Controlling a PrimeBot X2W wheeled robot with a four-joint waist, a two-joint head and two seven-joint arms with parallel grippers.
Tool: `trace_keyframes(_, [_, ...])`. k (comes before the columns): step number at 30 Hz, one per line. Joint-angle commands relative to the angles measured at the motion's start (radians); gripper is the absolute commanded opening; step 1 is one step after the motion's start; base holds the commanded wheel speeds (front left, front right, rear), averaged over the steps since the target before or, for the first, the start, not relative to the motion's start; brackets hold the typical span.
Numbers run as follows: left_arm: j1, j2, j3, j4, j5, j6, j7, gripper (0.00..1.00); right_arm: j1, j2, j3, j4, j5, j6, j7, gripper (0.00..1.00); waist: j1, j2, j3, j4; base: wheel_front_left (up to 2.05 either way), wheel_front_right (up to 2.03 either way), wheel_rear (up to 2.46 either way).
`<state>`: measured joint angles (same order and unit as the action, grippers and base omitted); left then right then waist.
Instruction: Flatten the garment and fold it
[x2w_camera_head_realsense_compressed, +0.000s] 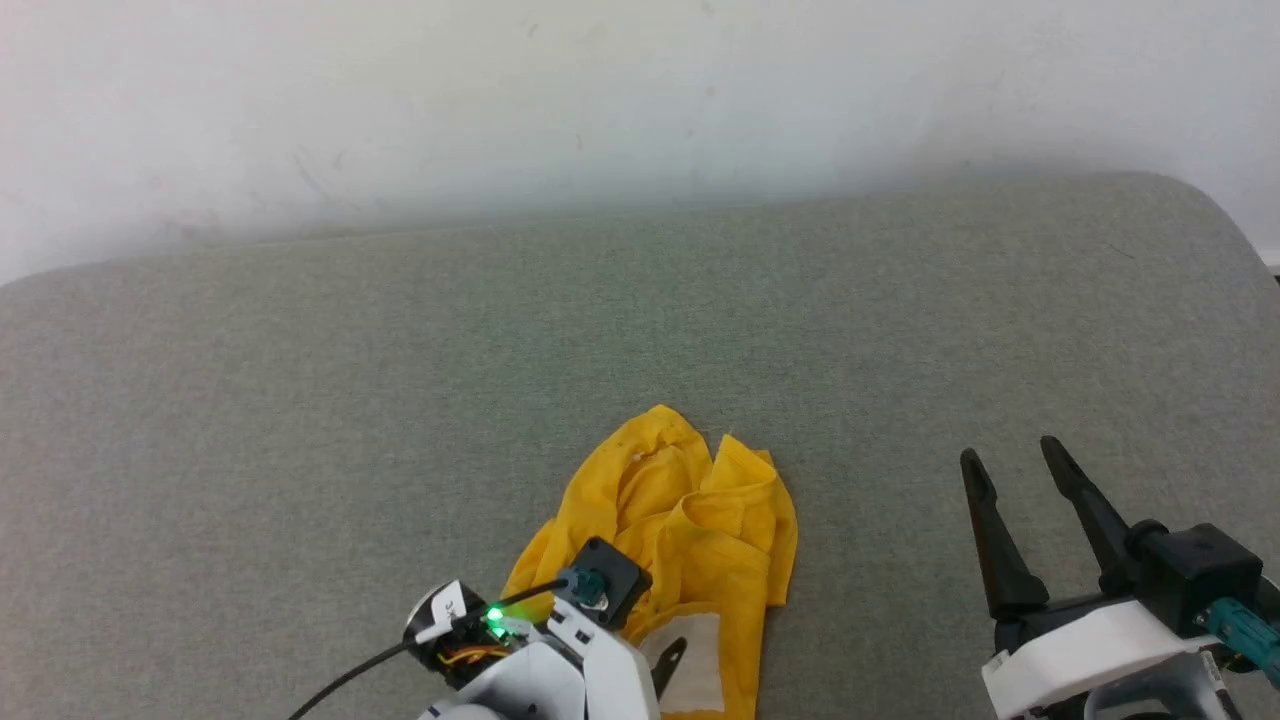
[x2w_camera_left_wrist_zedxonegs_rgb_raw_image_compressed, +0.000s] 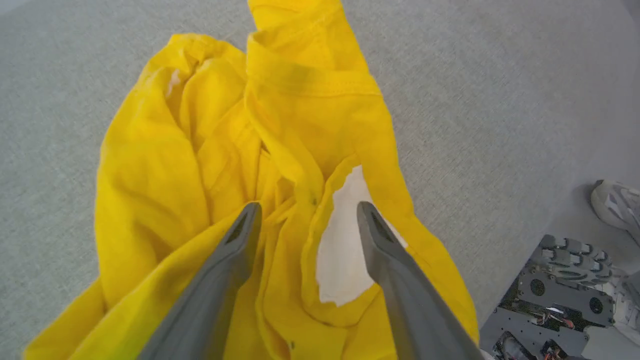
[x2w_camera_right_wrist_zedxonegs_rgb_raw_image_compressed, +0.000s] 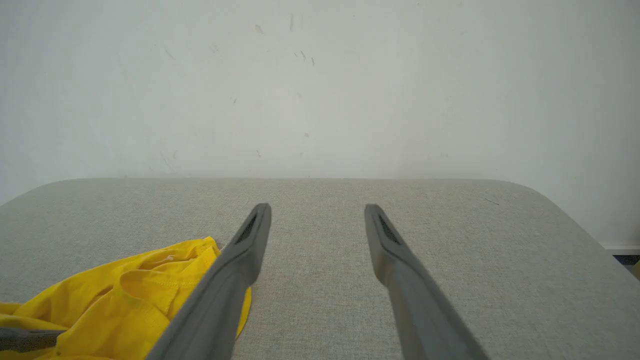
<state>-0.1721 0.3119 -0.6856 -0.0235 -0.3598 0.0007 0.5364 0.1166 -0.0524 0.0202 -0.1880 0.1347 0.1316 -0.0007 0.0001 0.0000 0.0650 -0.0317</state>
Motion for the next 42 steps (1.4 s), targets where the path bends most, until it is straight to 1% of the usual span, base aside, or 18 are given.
trace_keyframes(1, [-0.014,0.007,-0.006,0.008,0.009,-0.005,0.003,0.66,-0.013,0.002,0.001,0.003,0.008,-0.001,-0.003,1.00,-0.0001,0.0000,0.007,-0.010,0.00,0.00,0.00])
trace_keyframes(2, [-0.014,0.007,-0.008,0.016,0.007,-0.007,0.003,0.21,-0.014,0.002,0.000,0.005,0.009,-0.001,-0.005,1.00,-0.0001,0.0000,0.008,-0.011,0.00,0.00,0.00])
trace_keyframes(3, [-0.015,0.006,-0.006,0.018,0.006,-0.007,-0.003,0.00,-0.014,0.002,-0.001,0.006,0.010,-0.001,-0.007,1.00,-0.0001,0.0000,0.008,-0.012,0.00,0.00,0.00])
trace_keyframes(7, [-0.028,0.020,0.026,-0.009,0.012,0.009,-0.048,0.00,-0.012,0.002,-0.012,0.012,0.011,-0.001,-0.012,1.00,-0.0001,0.0000,0.004,-0.003,0.00,0.00,0.00])
trace_keyframes(10, [-0.044,0.034,0.083,-0.073,0.019,0.048,-0.099,0.00,-0.010,0.002,-0.018,0.017,0.013,-0.001,-0.015,1.00,-0.0001,0.0000,-0.004,0.009,0.00,0.00,0.00])
trace_keyframes(12, [-0.048,0.053,0.137,-0.128,0.025,0.090,-0.123,0.00,-0.007,0.002,-0.020,0.019,0.014,-0.001,-0.016,1.00,-0.0001,0.0000,-0.009,0.016,0.00,0.00,0.00])
trace_keyframes(15, [-0.022,0.094,0.240,-0.187,0.023,0.172,-0.130,0.00,-0.003,0.002,-0.019,0.021,0.014,-0.001,-0.018,1.00,-0.0001,0.0000,-0.012,0.023,0.00,0.00,0.00])
trace_keyframes(18, [0.051,0.136,0.347,-0.188,0.000,0.260,-0.113,0.00,-0.001,0.002,-0.015,0.022,0.015,-0.001,-0.016,1.00,-0.0001,0.0000,-0.008,0.025,0.00,0.00,0.00])
trace_keyframes(20, [0.110,0.154,0.410,-0.153,-0.032,0.300,-0.109,0.00,-0.003,0.002,-0.014,0.021,0.015,-0.001,-0.016,1.00,-0.0001,0.0000,-0.001,0.024,0.00,0.00,0.00])
trace_keyframes(22, [0.158,0.159,0.465,-0.094,-0.068,0.320,-0.132,0.00,-0.005,0.002,-0.014,0.021,0.015,-0.001,-0.015,1.00,-0.0001,0.0000,0.009,0.023,0.00,0.00,0.00])
trace_keyframes(23, [0.177,0.160,0.484,-0.054,-0.084,0.321,-0.149,0.00,-0.007,0.002,-0.015,0.021,0.014,-0.001,-0.015,1.00,-0.0001,0.0000,0.014,0.023,0.00,0.00,0.00])
trace_keyframes(26, [0.207,0.142,0.510,0.068,-0.128,0.298,-0.206,0.00,-0.016,0.002,-0.012,0.024,0.011,-0.001,-0.011,1.00,-0.0001,0.0000,0.026,0.020,0.00,0.00,0.00])
trace_keyframes(27, [0.208,0.131,0.513,0.096,-0.138,0.288,-0.230,0.27,-0.019,0.002,-0.010,0.025,0.010,-0.001,-0.011,1.00,-0.0001,0.0000,0.028,0.019,0.00,0.00,0.00])
trace_keyframes(28, [0.205,0.114,0.518,0.116,-0.153,0.279,-0.256,0.75,-0.021,0.002,-0.012,0.026,0.009,-0.001,-0.010,1.00,-0.0001,0.0000,0.028,0.019,0.00,0.00,0.00])
trace_keyframes(29, [0.202,0.101,0.519,0.131,-0.158,0.272,-0.282,1.00,-0.022,0.002,-0.014,0.026,0.007,-0.001,-0.009,1.00,-0.0001,0.0000,0.028,0.020,0.00,0.00,0.00])
trace_keyframes(32, [0.193,0.065,0.529,0.140,-0.165,0.256,-0.387,1.00,-0.021,0.002,-0.018,0.027,0.004,-0.001,-0.005,1.00,-0.0001,0.0000,0.020,0.023,0.00,0.00,0.00])
trace_keyframes(38, [0.191,0.020,0.534,0.089,-0.120,0.221,-0.669,1.00,-0.012,0.002,-0.022,0.034,0.000,-0.001,0.012,1.00,-0.0001,0.0000,-0.012,0.044,0.00,0.00,0.00])
trace_keyframes(42, [0.202,0.004,0.529,0.065,-0.092,0.196,-0.769,1.00,-0.020,-0.005,-0.013,0.054,0.005,-0.001,0.040,1.00,-0.0001,0.0000,-0.023,0.065,0.00,0.00,0.00])
